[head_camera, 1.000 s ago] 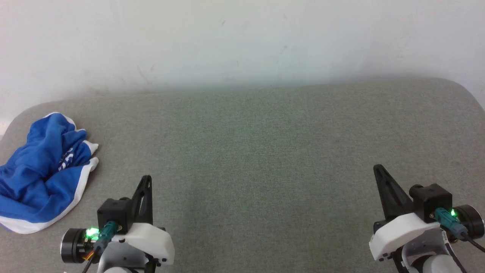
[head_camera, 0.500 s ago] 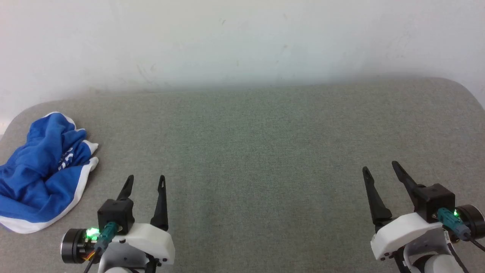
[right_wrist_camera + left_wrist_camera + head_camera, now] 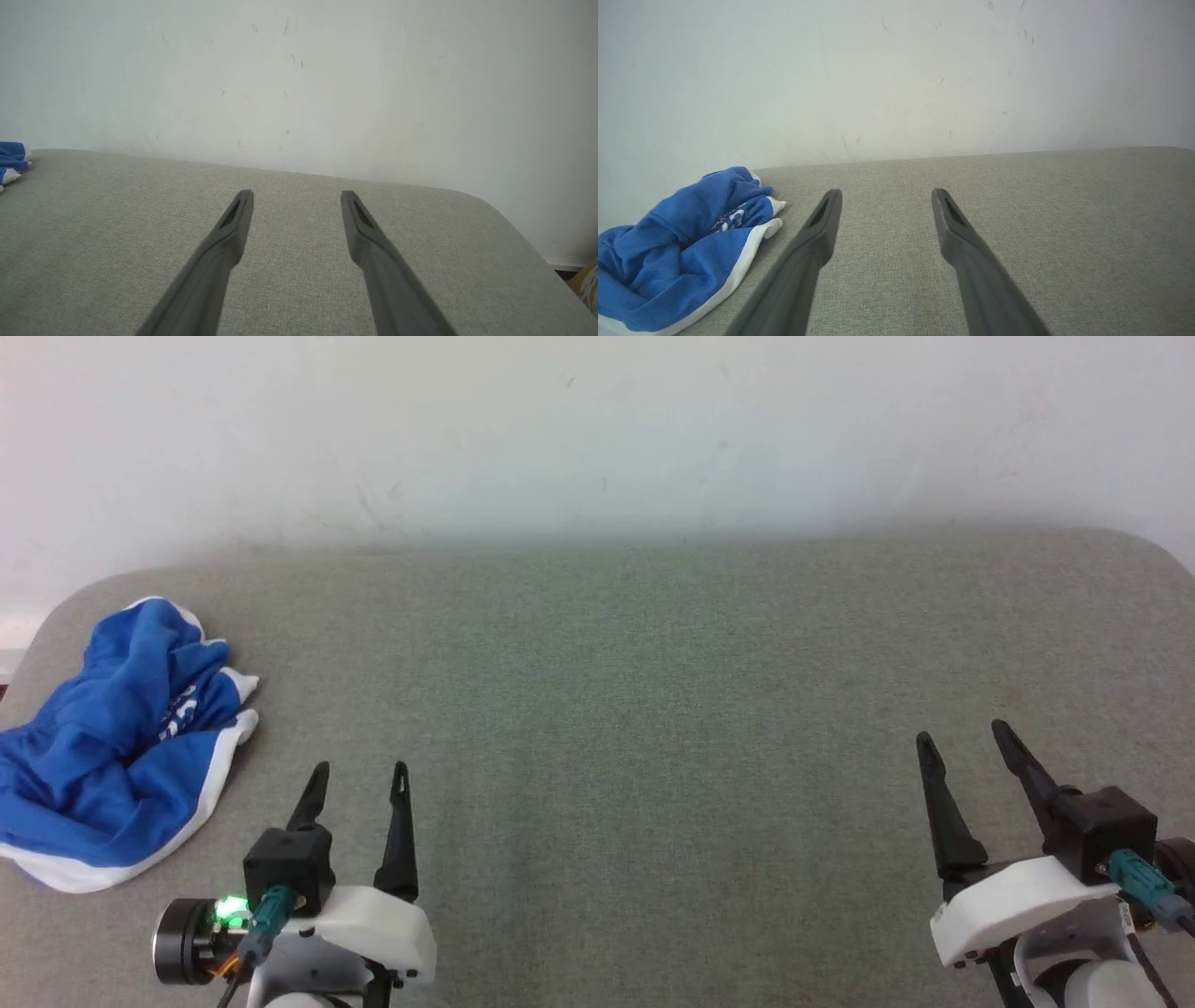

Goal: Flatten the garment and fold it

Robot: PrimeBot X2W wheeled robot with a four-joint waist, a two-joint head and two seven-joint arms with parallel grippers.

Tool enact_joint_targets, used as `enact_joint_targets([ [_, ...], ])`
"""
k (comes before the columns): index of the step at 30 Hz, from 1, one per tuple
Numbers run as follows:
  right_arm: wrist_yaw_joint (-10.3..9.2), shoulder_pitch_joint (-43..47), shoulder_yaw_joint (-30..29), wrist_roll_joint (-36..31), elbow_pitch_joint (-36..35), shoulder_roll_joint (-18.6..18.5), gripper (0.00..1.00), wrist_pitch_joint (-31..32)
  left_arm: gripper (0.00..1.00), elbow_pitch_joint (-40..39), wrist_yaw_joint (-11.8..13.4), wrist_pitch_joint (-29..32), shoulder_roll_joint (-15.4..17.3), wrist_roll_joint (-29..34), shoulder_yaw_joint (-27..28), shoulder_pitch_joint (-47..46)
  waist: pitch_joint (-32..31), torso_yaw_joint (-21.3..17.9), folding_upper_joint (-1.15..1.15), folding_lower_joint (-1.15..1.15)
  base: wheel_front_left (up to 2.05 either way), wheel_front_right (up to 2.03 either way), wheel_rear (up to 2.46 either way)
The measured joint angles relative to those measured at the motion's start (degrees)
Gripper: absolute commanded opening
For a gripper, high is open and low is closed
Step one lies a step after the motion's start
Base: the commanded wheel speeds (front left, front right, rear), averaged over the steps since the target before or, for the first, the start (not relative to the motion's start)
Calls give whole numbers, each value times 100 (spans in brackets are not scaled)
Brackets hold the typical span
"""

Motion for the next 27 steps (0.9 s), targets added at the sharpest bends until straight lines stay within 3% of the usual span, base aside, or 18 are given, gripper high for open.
enact_joint_targets([
  [27, 0, 6, -132, -1, -260, 0, 100, -307, 100, -54, 358, -319, 0, -38, -48, -112, 159, 1038, -1, 0, 0, 0, 0],
])
